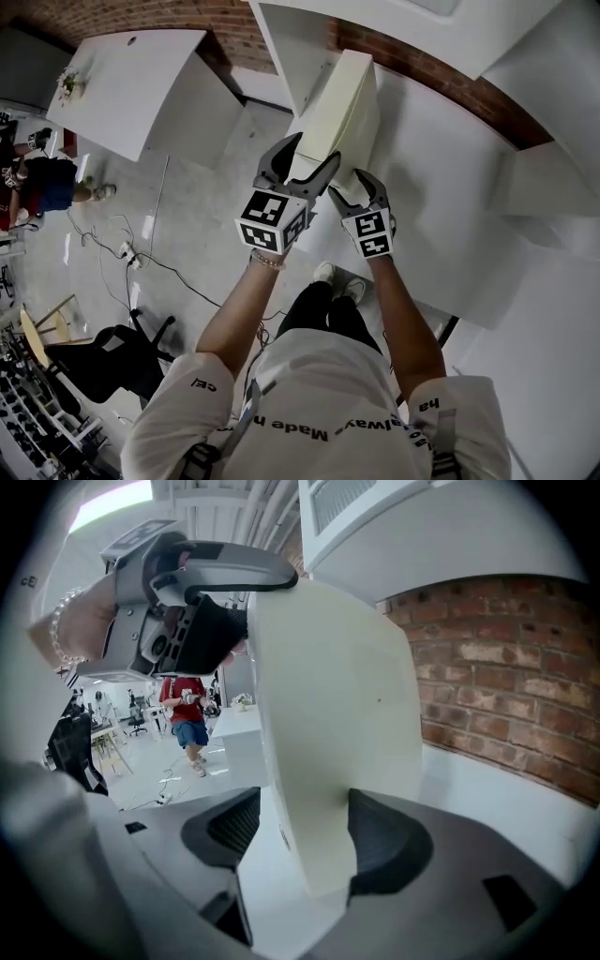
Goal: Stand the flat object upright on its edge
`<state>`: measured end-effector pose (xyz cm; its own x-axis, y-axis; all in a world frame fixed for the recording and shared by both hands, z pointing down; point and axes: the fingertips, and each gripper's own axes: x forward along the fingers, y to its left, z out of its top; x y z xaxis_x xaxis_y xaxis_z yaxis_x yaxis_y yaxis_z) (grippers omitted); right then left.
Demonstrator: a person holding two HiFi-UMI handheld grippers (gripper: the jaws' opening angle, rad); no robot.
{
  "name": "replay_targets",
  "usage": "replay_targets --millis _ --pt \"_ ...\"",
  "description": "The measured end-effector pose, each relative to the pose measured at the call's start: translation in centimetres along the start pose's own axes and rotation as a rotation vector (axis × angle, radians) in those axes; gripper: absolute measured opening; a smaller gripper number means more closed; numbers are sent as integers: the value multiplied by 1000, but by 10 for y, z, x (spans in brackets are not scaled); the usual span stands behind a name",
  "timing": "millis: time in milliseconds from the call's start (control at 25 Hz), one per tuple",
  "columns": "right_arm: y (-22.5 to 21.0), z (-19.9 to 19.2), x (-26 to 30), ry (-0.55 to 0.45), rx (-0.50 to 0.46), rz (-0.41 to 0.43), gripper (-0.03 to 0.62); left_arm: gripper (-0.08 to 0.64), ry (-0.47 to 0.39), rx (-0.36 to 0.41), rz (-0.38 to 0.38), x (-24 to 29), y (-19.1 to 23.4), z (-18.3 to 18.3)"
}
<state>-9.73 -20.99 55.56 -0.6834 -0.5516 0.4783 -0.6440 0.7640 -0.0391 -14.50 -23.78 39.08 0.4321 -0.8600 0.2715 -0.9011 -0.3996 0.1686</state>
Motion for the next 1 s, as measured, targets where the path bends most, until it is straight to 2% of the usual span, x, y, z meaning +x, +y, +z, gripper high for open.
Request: replay_targets --millis 520,720,1000 --pt "-28 52 84 -68 46 38 295 304 6 172 124 51 49 32" --pt "-43 72 110 -80 57 39 295 304 -3 185 166 69 72 43" --pt "-51 87 139 -85 70 38 291 304 5 255 267 82 95 52"
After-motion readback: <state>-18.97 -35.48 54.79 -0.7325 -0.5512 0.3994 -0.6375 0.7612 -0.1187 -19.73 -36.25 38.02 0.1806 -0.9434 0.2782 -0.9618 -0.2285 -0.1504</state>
